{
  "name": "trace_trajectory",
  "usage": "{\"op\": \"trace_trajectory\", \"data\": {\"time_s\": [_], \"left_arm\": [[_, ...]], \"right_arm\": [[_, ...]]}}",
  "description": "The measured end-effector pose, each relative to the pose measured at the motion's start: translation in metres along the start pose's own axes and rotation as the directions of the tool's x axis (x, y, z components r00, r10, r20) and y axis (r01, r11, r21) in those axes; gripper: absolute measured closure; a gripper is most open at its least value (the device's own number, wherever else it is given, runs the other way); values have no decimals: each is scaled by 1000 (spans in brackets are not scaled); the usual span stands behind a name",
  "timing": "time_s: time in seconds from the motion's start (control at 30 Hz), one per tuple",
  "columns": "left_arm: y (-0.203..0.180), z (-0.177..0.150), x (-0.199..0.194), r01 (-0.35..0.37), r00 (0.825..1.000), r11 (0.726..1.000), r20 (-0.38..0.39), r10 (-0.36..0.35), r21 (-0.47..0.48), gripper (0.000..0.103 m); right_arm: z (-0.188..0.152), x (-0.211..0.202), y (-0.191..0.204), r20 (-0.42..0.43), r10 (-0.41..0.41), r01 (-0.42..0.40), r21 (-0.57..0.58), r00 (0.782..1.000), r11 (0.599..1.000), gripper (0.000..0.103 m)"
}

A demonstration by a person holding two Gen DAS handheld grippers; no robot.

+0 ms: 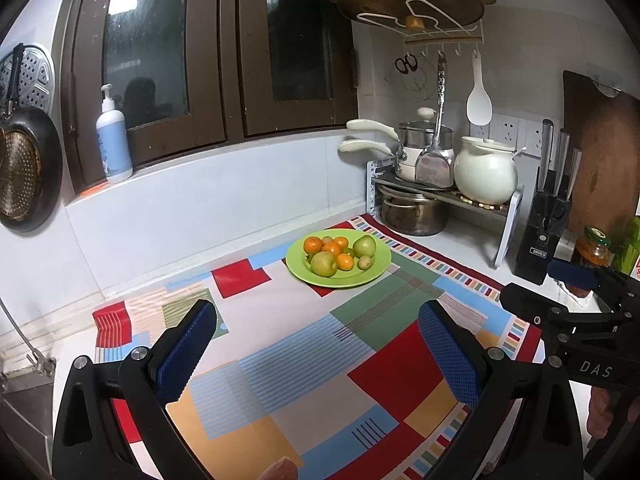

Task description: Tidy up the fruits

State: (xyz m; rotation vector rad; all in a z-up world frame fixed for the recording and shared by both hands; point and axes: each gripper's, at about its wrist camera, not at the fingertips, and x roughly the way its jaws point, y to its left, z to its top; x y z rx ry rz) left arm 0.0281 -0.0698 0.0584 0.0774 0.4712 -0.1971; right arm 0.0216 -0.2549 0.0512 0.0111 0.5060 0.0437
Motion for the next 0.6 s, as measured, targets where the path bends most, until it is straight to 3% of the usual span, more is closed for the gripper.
{"op": "trace_trajectory", "data": {"time_s": [0.6], "left_arm": [[-1,-6,4,25,1000,1000,-18,-25,1,0]], "right_arm": [[-6,4,-4,-26,-6,7,9,1000,1000,17]]}}
